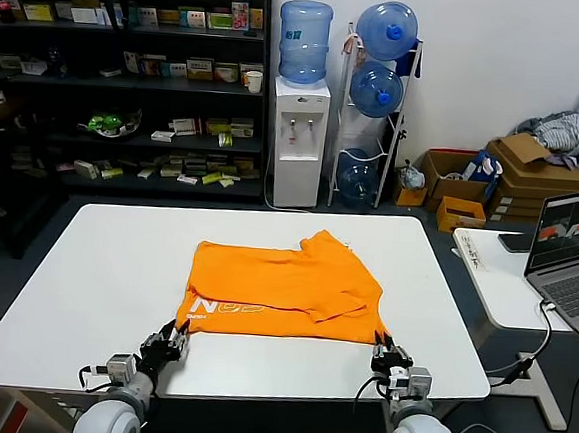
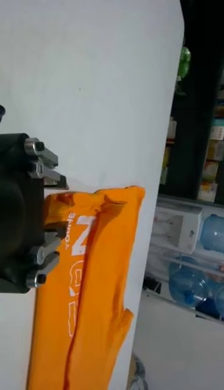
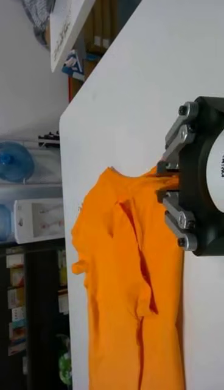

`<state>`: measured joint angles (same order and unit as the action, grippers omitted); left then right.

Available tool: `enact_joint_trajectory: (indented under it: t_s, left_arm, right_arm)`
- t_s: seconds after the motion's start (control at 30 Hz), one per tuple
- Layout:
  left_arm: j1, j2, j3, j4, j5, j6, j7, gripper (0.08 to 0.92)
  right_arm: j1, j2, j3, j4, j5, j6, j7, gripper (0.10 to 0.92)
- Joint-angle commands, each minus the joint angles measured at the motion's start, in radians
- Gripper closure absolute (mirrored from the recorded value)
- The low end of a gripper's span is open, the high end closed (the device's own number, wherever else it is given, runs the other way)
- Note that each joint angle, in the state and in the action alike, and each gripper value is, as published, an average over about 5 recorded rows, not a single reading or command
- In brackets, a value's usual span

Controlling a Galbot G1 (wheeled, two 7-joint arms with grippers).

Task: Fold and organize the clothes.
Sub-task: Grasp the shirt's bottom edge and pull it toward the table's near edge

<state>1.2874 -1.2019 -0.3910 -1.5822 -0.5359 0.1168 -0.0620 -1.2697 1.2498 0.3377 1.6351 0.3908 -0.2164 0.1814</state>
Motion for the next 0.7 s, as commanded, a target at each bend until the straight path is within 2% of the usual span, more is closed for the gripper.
enact_joint_trajectory:
  t_s: [0.03,0.2,0.3,0.4,0.53,0.7]
  left_arm:
    - [0.002,-0.003,0.002,-0.018,0.000,0.009,-0.021,0.666]
    - [0.074,0.033,-0.014,-0.148,-0.028,0.032,-0.075,0.822]
    - [0.191,0.079,-0.043,-0.265,-0.069,0.047,-0.104,0.887]
    - [0.319,0.110,-0.076,-0.356,-0.097,0.050,-0.121,0.903]
    - [0.440,0.106,-0.096,-0.438,-0.097,0.050,-0.141,0.903]
    - [0.492,0.088,-0.092,-0.452,-0.057,0.052,-0.125,0.902]
  right_arm:
    - [-0.015,-0.003,0.003,0.019,0.011,0.006,0.007,0.881]
    - [-0.091,-0.046,0.008,0.116,0.057,-0.006,0.034,0.900]
    - [-0.185,-0.096,0.023,0.210,0.089,-0.015,0.049,0.900]
    - [-0.292,-0.142,0.040,0.296,0.105,-0.016,0.060,0.900]
    - [-0.404,-0.173,0.055,0.372,0.107,-0.017,0.072,0.900]
    - [-0.452,-0.180,0.060,0.389,0.067,-0.028,0.096,0.886]
